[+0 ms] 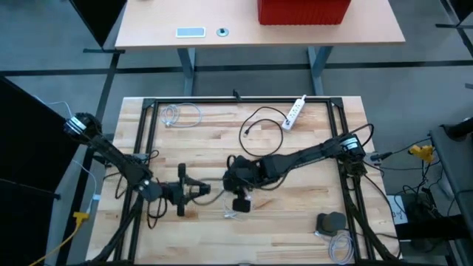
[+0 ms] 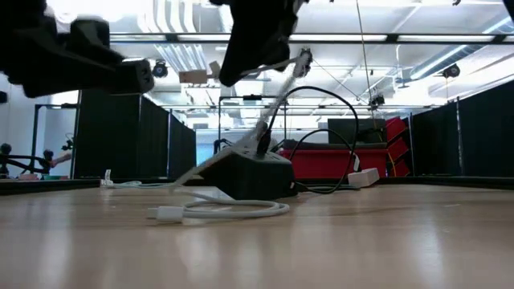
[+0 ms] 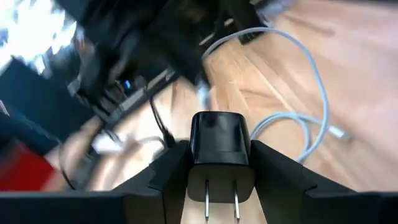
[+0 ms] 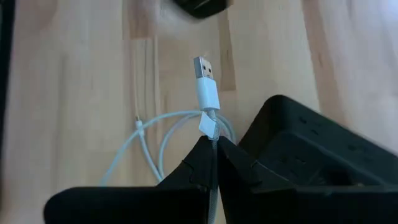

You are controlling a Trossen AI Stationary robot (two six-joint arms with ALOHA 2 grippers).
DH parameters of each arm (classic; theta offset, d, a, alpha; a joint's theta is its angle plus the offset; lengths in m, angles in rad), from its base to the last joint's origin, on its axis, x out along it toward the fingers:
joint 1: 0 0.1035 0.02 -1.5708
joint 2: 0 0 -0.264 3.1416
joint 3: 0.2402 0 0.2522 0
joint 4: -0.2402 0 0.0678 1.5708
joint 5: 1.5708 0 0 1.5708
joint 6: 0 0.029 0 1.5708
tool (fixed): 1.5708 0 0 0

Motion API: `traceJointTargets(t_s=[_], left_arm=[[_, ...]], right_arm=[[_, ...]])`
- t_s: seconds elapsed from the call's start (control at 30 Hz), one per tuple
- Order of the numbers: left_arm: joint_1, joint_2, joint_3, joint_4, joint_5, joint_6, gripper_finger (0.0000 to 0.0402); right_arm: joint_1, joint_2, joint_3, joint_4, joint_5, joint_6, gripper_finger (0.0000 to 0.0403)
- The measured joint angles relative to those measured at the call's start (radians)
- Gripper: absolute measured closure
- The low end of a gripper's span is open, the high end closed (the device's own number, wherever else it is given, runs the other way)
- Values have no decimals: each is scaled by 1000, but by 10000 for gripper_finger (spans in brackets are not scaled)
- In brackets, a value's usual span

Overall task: Insert USB
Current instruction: Insert the middle left white charger cable into the black charger adapter

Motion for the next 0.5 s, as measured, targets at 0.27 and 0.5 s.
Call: traceJointTargets(t_s=[0.27, 0.5], left_arm=[[-3, 147, 137, 0, -185, 367, 255], [-104, 142, 194, -1, -342, 535, 255]], right_arm=[[-31, 0, 0, 83, -238, 129, 403], [-30, -17, -1, 157, -329, 161, 403]])
